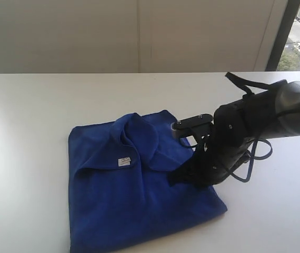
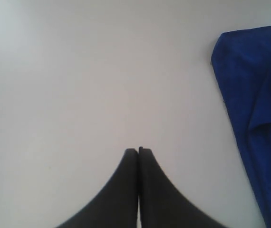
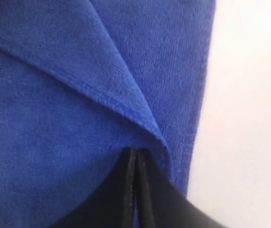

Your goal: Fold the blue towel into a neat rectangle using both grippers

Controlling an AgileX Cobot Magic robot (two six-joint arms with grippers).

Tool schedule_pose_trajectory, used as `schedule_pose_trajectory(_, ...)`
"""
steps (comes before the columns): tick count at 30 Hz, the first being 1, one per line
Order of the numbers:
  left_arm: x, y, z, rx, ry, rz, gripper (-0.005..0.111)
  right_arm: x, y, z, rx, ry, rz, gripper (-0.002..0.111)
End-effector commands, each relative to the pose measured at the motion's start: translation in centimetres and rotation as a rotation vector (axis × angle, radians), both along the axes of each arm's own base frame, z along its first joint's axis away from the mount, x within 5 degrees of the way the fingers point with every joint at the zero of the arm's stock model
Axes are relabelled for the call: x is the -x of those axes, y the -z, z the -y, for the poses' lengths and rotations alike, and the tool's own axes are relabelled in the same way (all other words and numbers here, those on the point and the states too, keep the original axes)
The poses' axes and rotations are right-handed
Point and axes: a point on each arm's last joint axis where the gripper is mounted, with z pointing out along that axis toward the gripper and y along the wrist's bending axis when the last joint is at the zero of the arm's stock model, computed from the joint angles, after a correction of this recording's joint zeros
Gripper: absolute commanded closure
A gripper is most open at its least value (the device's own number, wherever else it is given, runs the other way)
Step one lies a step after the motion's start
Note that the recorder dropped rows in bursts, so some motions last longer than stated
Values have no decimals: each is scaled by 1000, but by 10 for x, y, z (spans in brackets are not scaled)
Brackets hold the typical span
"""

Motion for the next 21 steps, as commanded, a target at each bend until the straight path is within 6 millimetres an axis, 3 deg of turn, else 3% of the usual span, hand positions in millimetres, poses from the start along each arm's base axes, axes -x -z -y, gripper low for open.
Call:
schedule_pose_trajectory(1, 2, -1, 1, 9, 4, -1, 107, 3, 11, 5, 23, 23, -59, 108)
schedule_pose_trajectory(10, 2, -1, 1, 9, 4, -1, 107, 40, 32, 13, -5, 115, -131, 108)
schedule_pose_trajectory(21, 2, -1, 1, 9, 4, -1, 107, 60, 20, -20, -102, 108, -106, 108)
